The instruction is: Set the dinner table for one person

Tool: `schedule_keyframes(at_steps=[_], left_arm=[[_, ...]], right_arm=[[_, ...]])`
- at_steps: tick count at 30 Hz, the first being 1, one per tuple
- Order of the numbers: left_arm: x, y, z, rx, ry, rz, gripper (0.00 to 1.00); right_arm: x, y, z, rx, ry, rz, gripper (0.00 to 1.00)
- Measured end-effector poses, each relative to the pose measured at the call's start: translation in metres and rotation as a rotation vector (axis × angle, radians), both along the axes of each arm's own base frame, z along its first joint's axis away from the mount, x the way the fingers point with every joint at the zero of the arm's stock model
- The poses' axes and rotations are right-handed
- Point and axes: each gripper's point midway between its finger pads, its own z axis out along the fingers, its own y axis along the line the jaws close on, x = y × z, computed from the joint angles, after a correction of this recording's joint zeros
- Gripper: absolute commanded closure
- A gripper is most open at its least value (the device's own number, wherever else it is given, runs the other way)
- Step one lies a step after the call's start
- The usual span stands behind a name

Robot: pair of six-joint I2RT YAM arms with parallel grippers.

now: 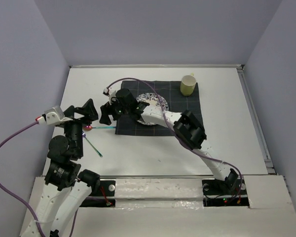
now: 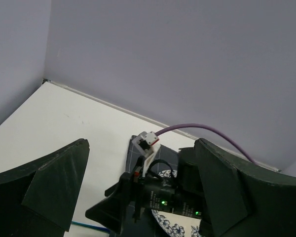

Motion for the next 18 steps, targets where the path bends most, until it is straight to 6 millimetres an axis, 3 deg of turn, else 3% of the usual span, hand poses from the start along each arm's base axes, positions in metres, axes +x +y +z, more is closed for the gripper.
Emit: schedule_keyframes(at_steps=[5,9,13,15,16,18], left_arm=[[-0.006,0.002,0.005,-0.009,-0.024,0.001,0.01],[-0.005,0.001,0.005,-0.006,-0.025,-0.007,0.01],[-0.006,-0.001,0.006,-0.004,-0.027,-0.018,0.01],[-0.007,-0.002,0.007,-0.003,-0.03,-0.023,0.01],[-0.007,-0.002,0.007,-0.004,-0.032,-0.025,0.01],[-0.008,-0.002,0.008,-0.005,-0.038,-0.029,0.01]], right_arm=[[0.007,0.013,-0.035,-0.069,-0.013,0.024,0.12],[-0.003,0.016,-0.06,-0.131,-0.01,0.044,0.12],[-0.015,0.022,-0.063,-0.169,-0.043,0.056,0.13],[-0.022,0.027,-0.064,-0.182,-0.066,0.065,0.21],[-0.025,0.028,-0.066,-0.195,-0.079,0.064,0.34],[-0.029,0.03,-0.071,-0.219,-0.112,0.061,0.39]])
